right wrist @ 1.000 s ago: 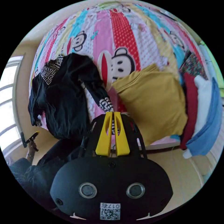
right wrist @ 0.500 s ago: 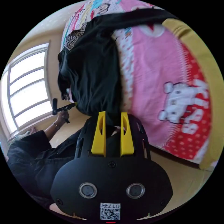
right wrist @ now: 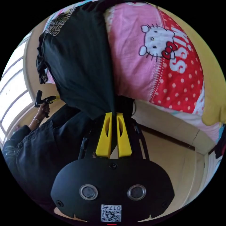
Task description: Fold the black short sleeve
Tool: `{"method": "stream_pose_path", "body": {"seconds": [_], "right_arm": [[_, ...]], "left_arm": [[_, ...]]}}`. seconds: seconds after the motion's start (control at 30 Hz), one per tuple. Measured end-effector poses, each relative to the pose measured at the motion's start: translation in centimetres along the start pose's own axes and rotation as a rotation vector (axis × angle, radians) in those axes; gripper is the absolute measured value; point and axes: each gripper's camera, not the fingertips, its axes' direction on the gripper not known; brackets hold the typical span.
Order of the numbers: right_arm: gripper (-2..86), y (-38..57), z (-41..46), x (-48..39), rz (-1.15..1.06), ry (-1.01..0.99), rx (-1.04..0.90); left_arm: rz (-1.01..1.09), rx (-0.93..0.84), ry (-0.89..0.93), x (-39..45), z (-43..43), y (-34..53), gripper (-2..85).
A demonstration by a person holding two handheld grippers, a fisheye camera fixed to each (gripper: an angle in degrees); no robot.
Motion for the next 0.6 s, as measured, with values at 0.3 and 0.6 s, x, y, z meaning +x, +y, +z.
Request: {"method": "stream_pose_path", "body": {"seconds": [0.3, 0.6], "right_arm": [[2.2, -0.7, -0.9, -4.6, 0.043, 0.073, 0.021], [2.4, -3.6, -1.7, -12.8, -0.004, 0.128, 0.046]], "left_arm": [[-0.192, 0.608, 0.448, -7.5, -23.1, -3.9, 12.1], [-0.438, 0.413, 0.462, -10.3, -26.7, -13.9, 13.8]]}}
